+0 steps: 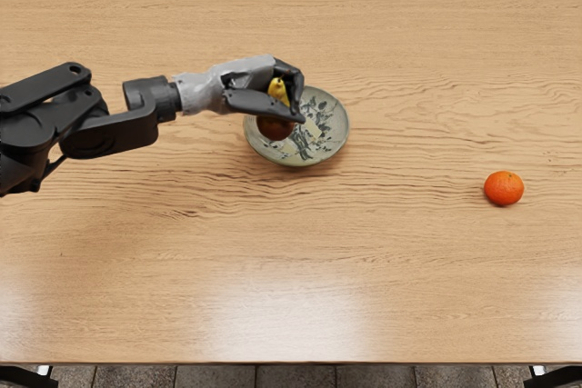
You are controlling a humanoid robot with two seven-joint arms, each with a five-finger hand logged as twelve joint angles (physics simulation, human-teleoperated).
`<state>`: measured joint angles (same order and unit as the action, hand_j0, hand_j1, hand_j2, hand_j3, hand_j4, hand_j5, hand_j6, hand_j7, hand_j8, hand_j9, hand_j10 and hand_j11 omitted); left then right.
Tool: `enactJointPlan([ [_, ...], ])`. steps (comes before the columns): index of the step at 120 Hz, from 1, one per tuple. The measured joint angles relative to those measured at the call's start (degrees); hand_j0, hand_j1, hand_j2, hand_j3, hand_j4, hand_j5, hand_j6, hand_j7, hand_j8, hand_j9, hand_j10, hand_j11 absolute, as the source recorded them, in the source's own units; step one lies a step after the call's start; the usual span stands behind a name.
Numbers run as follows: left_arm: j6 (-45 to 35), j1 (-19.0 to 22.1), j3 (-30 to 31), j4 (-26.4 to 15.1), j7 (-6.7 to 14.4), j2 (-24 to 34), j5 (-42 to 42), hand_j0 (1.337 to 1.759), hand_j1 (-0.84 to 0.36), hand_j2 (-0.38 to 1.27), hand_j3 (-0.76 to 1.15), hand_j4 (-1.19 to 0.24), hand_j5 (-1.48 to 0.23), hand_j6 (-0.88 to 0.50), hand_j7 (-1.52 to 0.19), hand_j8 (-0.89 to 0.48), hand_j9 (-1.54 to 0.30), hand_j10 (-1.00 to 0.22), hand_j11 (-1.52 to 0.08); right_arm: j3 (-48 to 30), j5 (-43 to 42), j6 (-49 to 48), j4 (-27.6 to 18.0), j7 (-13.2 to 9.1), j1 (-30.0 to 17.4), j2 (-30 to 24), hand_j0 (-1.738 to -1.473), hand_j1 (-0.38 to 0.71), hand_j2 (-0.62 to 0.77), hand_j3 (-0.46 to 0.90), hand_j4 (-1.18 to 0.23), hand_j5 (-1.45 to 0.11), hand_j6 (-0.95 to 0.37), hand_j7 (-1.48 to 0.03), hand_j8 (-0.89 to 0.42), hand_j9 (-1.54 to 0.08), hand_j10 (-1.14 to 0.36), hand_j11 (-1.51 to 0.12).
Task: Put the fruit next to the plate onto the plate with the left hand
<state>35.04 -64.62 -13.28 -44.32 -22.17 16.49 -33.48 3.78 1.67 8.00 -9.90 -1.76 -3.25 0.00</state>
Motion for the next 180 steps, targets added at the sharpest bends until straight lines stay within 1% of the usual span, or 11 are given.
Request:
enactJointPlan([
  [3, 0.01, -0.18, 0.16, 0.11, 0.00, -0.27, -0.27, 1.650, -0.57, 0.31, 0.00, -0.82, -1.14, -0.82, -1.14, -0.74, -1.16, -0.47, -1.16, 0.00, 0.00, 0.00, 0.00, 0.00, 0.00, 0.00, -1.658, -0.31, -0.01, 0.00, -0.03, -0.04, -0.03, -0.04, -0.03, -0.04, -0.03, -0.04],
  [21, 0.01, -0.29, 0.54, 0.46, 0.04, -1.71, -2.03, 1.650, -0.56, 0.25, 0.00, -0.82, -1.13, -0.81, -1.14, -0.76, -1.15, -0.48, -1.15, 0.00, -0.01, 0.00, 0.02, 0.00, 0.00, 0.00, -1.658, -0.31, -0.01, 0.00, -0.03, -0.04, -0.03, -0.04, -0.03, -0.04, -0.03, -0.04],
  [36, -0.06, -0.60, 0.58, 0.53, 0.04, -2.08, -2.46, 1.651, -0.56, 0.21, 0.00, -0.82, -1.11, -0.82, -1.12, -0.78, -1.12, -0.54, -1.14, 0.00, 0.00, 0.00, 0.03, -0.01, 0.00, 0.00, -1.658, -0.31, -0.01, 0.00, -0.03, -0.04, -0.03, -0.04, -0.03, -0.04, -0.03, -0.04],
  [78, -0.56, -0.60, 0.21, 0.66, 0.03, -3.47, -1.77, 1.650, -0.55, 0.17, 0.00, -0.81, -1.10, -0.82, -1.09, -0.81, -1.10, -0.55, -1.12, 0.00, 0.00, 0.00, 0.01, 0.00, 0.00, 0.00, -1.658, -0.31, -0.01, 0.00, -0.03, -0.04, -0.03, -0.04, -0.03, -0.04, -0.03, -0.04],
  [83, -1.46, -0.60, 0.15, 0.68, 0.04, -3.48, -1.47, 1.651, -0.55, 0.16, 0.00, -0.81, -1.09, -0.81, -1.09, -0.81, -1.09, -0.58, -1.11, 0.00, -0.01, 0.00, 0.00, 0.00, 0.00, 0.00, -1.658, -0.31, -0.01, 0.00, -0.03, -0.04, -0.03, -0.04, -0.03, -0.04, -0.03, -0.04],
  [99, -3.95, -0.59, -0.04, 1.91, -0.04, -3.48, -0.74, 1.652, -0.55, 0.16, 0.00, -0.81, -1.07, -0.81, -1.07, -0.81, -1.07, -0.59, -1.09, 0.00, 0.00, 0.00, 0.01, 0.00, 0.00, 0.00, -1.658, -0.31, -0.01, 0.00, -0.03, -0.04, -0.03, -0.04, -0.03, -0.04, -0.03, -0.04],
  [109, -4.55, -0.69, -0.11, 2.62, -0.07, -3.56, -0.29, 1.652, -0.55, 0.16, 0.00, -0.81, -1.06, -0.81, -1.06, -0.80, -1.06, -0.60, -1.08, 0.00, 0.00, 0.00, 0.01, 0.00, 0.00, 0.00, -1.658, -0.31, -0.01, 0.00, -0.03, -0.04, -0.03, -0.04, -0.03, -0.04, -0.03, -0.04],
  [126, -5.29, -0.69, -0.18, 3.06, -0.06, -4.18, 0.08, 1.654, -0.54, 0.14, 0.00, -0.80, -1.04, -0.80, -1.04, -0.80, -1.04, -0.68, -1.06, 0.00, 0.00, 0.00, 0.01, -0.01, 0.00, 0.00, -1.658, -0.31, -0.01, 0.00, -0.03, -0.04, -0.03, -0.04, -0.03, -0.04, -0.03, -0.04],
  [138, -5.59, -0.69, -0.21, 3.08, -0.07, -4.25, 0.20, 1.655, -0.54, 0.15, 0.00, -0.77, -1.02, -0.78, -1.01, -0.78, -1.02, -0.69, -1.02, 0.00, 0.00, 0.00, 0.01, 0.00, 0.00, 0.00, -1.658, -0.31, -0.01, 0.00, -0.03, -0.04, -0.03, -0.04, -0.03, -0.04, -0.03, -0.04],
  [154, -6.02, -0.69, -0.23, 2.99, -0.02, -4.45, 1.14, 1.657, -0.44, 0.13, 0.00, -0.68, -0.89, -0.68, -0.89, -0.68, -0.89, -0.64, -0.89, 0.00, 0.00, 0.00, 0.02, -0.01, 0.00, 0.00, -1.658, -0.31, -0.01, 0.00, -0.03, -0.04, -0.03, -0.04, -0.03, -0.04, -0.03, -0.04],
  [180, -9.24, -0.69, -0.29, 2.69, 0.02, -4.63, 2.68, 1.658, -0.15, 0.09, 0.00, -0.43, -0.56, -0.43, -0.56, -0.43, -0.56, -0.41, -0.56, 0.00, 0.00, 0.00, 0.01, 0.00, 0.00, 0.00, -1.658, -0.31, -0.01, 0.00, -0.03, -0.04, -0.03, -0.04, -0.03, -0.04, -0.03, -0.04],
])
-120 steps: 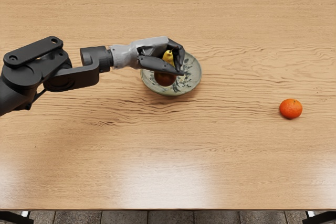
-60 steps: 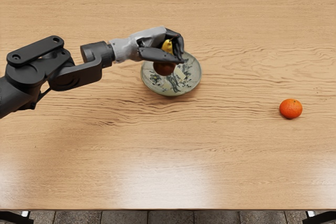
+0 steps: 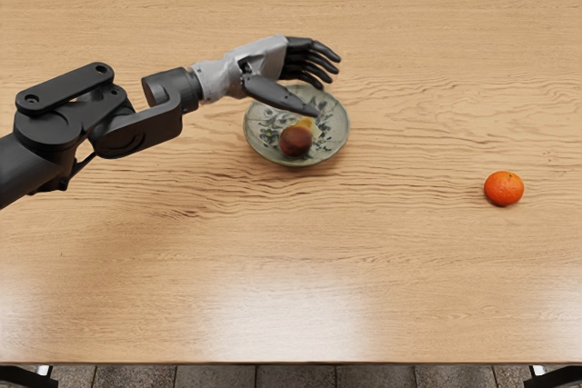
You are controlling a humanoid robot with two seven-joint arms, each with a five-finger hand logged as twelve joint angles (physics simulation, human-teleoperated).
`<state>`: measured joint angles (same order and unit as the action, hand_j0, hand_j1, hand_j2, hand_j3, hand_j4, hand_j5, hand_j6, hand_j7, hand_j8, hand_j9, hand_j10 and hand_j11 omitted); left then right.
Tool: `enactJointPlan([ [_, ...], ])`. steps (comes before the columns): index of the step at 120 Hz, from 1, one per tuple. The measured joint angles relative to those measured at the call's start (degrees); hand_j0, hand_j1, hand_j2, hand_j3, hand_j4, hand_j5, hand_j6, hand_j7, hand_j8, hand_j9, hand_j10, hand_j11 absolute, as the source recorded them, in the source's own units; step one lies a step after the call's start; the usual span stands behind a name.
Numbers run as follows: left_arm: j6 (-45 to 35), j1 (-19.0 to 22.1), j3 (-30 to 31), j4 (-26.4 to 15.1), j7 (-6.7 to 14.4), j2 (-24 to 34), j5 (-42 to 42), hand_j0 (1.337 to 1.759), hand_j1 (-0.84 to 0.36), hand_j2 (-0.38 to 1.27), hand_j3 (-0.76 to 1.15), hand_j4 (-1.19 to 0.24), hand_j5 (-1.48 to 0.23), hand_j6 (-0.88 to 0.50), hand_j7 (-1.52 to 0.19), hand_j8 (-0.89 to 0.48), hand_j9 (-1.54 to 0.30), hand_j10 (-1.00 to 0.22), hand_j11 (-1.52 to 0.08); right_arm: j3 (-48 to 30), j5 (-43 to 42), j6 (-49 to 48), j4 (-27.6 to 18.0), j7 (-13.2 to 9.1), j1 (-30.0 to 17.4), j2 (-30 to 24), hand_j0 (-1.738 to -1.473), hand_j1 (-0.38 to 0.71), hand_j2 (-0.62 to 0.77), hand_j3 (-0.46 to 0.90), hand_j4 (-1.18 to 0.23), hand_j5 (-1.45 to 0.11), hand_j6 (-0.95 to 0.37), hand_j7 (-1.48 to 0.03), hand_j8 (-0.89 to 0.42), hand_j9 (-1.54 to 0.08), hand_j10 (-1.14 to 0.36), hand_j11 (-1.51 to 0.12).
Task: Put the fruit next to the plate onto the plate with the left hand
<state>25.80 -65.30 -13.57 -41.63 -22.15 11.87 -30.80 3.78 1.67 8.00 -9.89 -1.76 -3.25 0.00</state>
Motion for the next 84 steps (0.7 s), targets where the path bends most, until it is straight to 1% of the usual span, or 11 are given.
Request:
enactJointPlan([
  [17, -1.55, 0.12, 0.00, -0.70, 0.00, 0.08, 1.12, 1.658, 0.08, 0.05, 0.00, -0.23, -0.30, -0.23, -0.30, -0.23, -0.30, -0.22, -0.30, 0.00, 0.00, 0.00, 0.01, 0.00, 0.00, 0.00, -1.658, -0.31, -0.01, 0.00, -0.03, -0.04, -0.03, -0.04, -0.03, -0.04, -0.03, -0.04],
  [27, -1.09, 0.34, 0.05, -2.47, 0.07, 0.46, 1.53, 1.658, 0.17, 0.03, 0.00, -0.15, -0.20, -0.15, -0.20, -0.15, -0.20, -0.15, -0.20, 0.00, 0.00, 0.00, 0.01, 0.00, 0.00, 0.00, -1.658, -0.31, -0.01, 0.00, -0.03, -0.04, -0.03, -0.04, -0.03, -0.04, -0.03, -0.04],
  [33, 1.08, 0.04, 0.07, -3.51, 0.67, 0.64, 1.66, 1.658, 0.21, 0.03, 0.00, -0.12, -0.16, -0.12, -0.16, -0.12, -0.16, -0.12, -0.16, 0.00, 0.00, 0.00, 0.01, 0.00, 0.00, 0.00, -1.658, -0.31, -0.01, 0.00, -0.03, -0.04, -0.03, -0.04, -0.03, -0.04, -0.03, -0.04],
  [43, 5.39, -0.30, 0.09, -5.17, 1.91, 1.70, 1.69, 1.658, 0.26, 0.02, 0.00, -0.08, -0.10, -0.08, -0.10, -0.08, -0.10, -0.08, -0.10, 0.00, -0.01, 0.00, 0.01, 0.00, 0.00, 0.00, -1.658, -0.31, -0.01, 0.00, -0.03, -0.04, -0.03, -0.04, -0.03, -0.04, -0.03, -0.04],
  [55, 7.74, -0.60, 0.07, -8.02, 3.06, 4.34, 1.67, 1.658, 0.29, 0.01, 0.00, -0.05, -0.06, -0.05, -0.06, -0.05, -0.06, -0.05, -0.06, 0.00, 0.00, 0.00, -0.01, 0.00, 0.00, 0.00, -1.658, -0.31, -0.01, 0.00, -0.03, -0.04, -0.03, -0.04, -0.03, -0.04, -0.03, -0.04],
  [66, 8.59, -0.62, 0.06, -9.81, 3.49, 6.47, 1.77, 1.658, 0.31, 0.01, 0.00, -0.03, -0.04, -0.03, -0.04, -0.03, -0.04, -0.03, -0.04, 0.00, 0.00, 0.00, -0.01, 0.00, 0.00, 0.00, -1.658, -0.31, -0.01, 0.00, -0.03, -0.04, -0.03, -0.04, -0.03, -0.04, -0.03, -0.04],
  [84, 9.05, -0.47, 0.01, -10.93, 3.71, 10.03, 1.86, 1.658, 0.33, 0.00, 0.00, -0.02, -0.02, -0.02, -0.02, -0.02, -0.02, -0.01, -0.02, 0.00, 0.00, 0.00, 0.01, 0.00, 0.00, 0.00, -1.658, -0.31, -0.01, 0.00, -0.03, -0.04, -0.03, -0.04, -0.03, -0.04, -0.03, -0.04],
])
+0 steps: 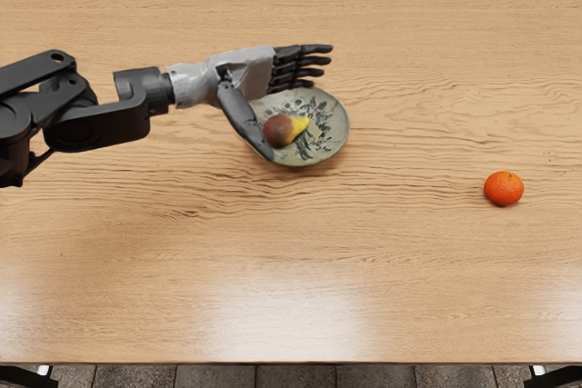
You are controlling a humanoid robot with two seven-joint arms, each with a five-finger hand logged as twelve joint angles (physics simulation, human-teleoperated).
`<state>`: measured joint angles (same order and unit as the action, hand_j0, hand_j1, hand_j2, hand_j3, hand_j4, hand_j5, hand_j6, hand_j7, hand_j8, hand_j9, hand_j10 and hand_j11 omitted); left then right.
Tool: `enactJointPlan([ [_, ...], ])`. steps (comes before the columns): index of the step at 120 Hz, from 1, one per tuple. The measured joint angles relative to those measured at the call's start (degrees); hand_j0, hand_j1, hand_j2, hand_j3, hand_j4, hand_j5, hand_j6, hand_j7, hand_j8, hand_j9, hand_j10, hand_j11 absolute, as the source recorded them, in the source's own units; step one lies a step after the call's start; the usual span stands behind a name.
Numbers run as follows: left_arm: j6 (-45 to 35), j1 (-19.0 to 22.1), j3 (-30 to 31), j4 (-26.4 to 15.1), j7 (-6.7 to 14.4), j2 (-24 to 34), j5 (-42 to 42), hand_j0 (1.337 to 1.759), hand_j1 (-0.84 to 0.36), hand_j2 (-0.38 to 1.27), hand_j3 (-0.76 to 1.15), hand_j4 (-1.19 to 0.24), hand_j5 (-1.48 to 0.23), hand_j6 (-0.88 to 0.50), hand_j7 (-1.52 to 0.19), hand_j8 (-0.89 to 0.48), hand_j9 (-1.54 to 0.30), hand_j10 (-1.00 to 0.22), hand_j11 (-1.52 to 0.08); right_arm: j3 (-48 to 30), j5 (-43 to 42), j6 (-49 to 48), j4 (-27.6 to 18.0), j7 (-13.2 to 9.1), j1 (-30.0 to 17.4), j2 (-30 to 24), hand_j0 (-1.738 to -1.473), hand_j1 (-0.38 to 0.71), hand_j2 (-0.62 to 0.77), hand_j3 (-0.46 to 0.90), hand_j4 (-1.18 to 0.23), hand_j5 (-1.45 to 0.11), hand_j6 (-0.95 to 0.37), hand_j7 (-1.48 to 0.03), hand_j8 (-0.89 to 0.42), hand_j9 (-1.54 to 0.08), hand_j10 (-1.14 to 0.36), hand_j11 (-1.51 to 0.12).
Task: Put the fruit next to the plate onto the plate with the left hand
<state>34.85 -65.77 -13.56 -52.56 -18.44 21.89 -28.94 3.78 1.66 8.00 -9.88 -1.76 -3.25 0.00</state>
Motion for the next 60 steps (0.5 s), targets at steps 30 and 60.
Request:
enactJointPlan([
  [30, 0.13, 2.69, 0.16, -0.77, 0.12, 4.15, 0.06, 1.658, 0.35, 0.00, 0.00, -0.01, -0.01, -0.01, -0.01, -0.01, -0.01, 0.00, -0.01, 0.00, 0.00, 0.00, 0.02, 0.00, 0.00, 0.00, -1.658, -0.31, -0.01, 0.00, -0.03, -0.04, -0.03, -0.04, -0.03, -0.04, -0.03, -0.04],
  [60, 0.14, 5.63, 0.30, -6.37, 2.76, 10.53, 0.07, 1.658, 0.35, 0.00, 0.00, 0.00, 0.00, 0.00, 0.00, 0.00, 0.00, 0.00, 0.00, 0.00, 0.00, 0.00, -0.02, -0.01, 0.00, 0.00, -1.658, -0.31, -0.01, 0.00, -0.03, -0.04, -0.03, -0.04, -0.03, -0.04, -0.03, -0.04],
])
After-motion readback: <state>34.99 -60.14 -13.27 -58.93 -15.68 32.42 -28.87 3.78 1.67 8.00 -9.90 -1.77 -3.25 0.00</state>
